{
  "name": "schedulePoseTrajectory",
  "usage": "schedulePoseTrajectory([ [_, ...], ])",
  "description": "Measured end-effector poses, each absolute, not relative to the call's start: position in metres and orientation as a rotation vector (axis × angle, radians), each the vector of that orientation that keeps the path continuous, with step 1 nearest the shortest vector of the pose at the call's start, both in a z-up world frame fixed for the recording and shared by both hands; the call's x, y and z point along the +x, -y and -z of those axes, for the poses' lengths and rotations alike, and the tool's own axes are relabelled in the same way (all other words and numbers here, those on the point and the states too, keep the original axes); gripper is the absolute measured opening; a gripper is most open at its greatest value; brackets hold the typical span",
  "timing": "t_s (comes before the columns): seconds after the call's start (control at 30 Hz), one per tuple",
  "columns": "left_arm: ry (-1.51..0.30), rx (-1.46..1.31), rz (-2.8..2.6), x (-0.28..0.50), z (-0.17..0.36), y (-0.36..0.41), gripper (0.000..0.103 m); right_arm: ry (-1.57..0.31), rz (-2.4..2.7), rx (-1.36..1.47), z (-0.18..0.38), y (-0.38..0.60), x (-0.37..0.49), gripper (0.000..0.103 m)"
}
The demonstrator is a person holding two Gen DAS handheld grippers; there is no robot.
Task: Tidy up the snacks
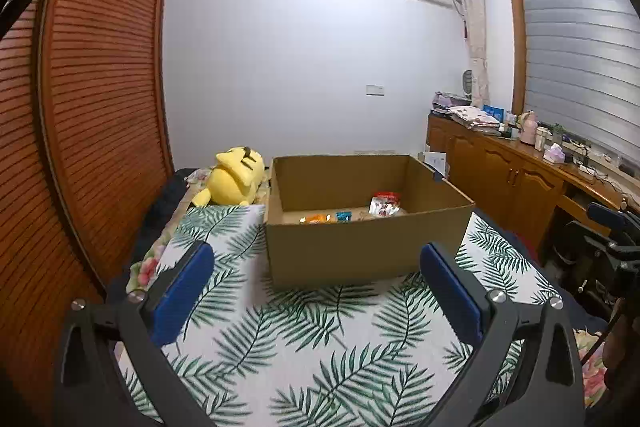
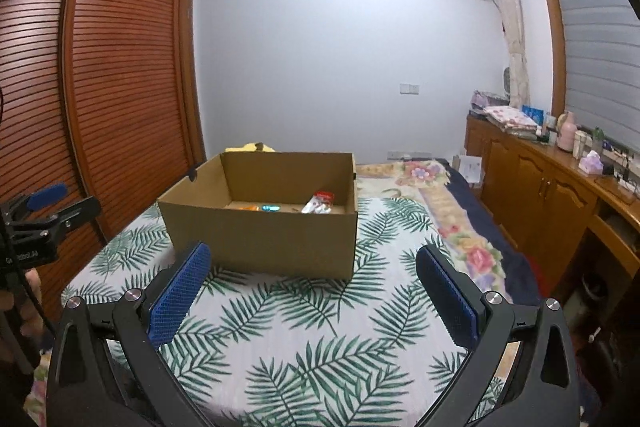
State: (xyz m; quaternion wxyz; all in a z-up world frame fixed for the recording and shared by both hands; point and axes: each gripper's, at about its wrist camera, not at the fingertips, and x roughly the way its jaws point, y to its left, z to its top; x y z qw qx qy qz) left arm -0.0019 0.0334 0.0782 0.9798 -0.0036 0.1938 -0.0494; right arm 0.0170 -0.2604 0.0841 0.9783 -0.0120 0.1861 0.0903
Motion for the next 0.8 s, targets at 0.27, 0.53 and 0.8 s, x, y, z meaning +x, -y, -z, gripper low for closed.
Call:
schedulePoseTrajectory([
  [0.27,-0.401,-0.020,0.082,-0.027,-0.070,-0.041,0.103,-0.367,-0.190,-0.010,-0.086,0.261,-0.011,0.103],
  [0.53,-0.386,-0.006,0.072,-0.046,-0.071,-0.038,0.103,-0.351,-0.167,-0.015,-0.089,0.260,-0.031,0.103],
  [0.8,-0.384,0.014,0.067,-0.050,-0.071,-0.034,0.103,-0.348,-0.161,-0.010,-0.089,0.261,-0.030,0.103],
])
